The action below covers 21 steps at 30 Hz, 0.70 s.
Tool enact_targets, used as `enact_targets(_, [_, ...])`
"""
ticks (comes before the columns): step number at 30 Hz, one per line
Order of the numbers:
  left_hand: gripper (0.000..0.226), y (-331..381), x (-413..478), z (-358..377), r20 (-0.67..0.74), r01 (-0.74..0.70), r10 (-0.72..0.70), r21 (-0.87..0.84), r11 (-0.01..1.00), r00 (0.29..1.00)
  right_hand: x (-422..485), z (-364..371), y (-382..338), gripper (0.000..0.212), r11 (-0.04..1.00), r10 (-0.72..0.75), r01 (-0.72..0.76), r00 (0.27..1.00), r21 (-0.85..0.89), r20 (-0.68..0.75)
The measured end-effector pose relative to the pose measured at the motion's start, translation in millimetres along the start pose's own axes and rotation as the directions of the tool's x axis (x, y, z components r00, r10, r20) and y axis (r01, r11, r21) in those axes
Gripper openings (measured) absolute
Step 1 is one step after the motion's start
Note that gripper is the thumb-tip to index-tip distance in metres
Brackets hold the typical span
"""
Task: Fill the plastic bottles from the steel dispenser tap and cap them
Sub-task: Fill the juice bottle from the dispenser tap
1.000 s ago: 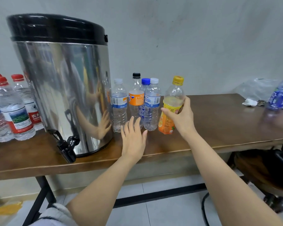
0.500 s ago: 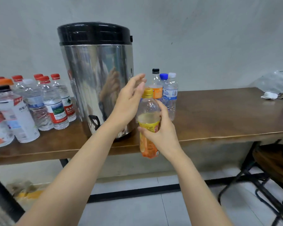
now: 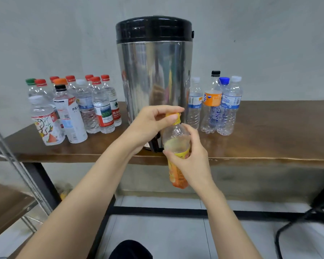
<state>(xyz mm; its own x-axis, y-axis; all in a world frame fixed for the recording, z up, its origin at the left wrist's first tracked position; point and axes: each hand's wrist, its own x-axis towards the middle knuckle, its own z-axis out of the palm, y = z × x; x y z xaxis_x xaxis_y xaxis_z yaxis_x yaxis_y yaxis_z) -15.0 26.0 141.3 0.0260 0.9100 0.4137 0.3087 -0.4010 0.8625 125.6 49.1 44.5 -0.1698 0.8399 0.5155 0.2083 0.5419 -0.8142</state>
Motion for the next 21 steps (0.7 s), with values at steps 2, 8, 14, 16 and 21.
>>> enact_targets(2, [0.021,-8,-1,8,-0.129,-0.014,0.02,0.048,0.999,0.991,-5,5,-1,0.077,0.998,-0.003,0.002,1.0,-0.063,-0.027])
enact_targets(8, [0.028,-18,-4,15,-0.079,-0.098,0.137,0.371,0.923,0.987,-10,4,4,0.077,0.998,0.019,-0.022,0.999,-0.059,-0.05])
enact_targets(14, [0.032,-15,-8,0,0.028,-0.054,0.051,0.127,0.99,0.998,-7,-1,5,0.077,0.999,0.03,-0.031,0.999,-0.041,-0.018])
enact_targets(16, [0.029,-17,-6,-2,-0.052,-0.048,0.054,0.101,0.994,0.997,-9,1,5,0.077,0.998,0.029,-0.029,1.0,-0.05,0.004])
enact_targets(21, [0.038,-17,-3,-7,-0.102,0.02,0.003,0.224,0.974,0.995,-11,4,5,0.079,0.991,0.004,0.0,0.999,-0.133,0.035])
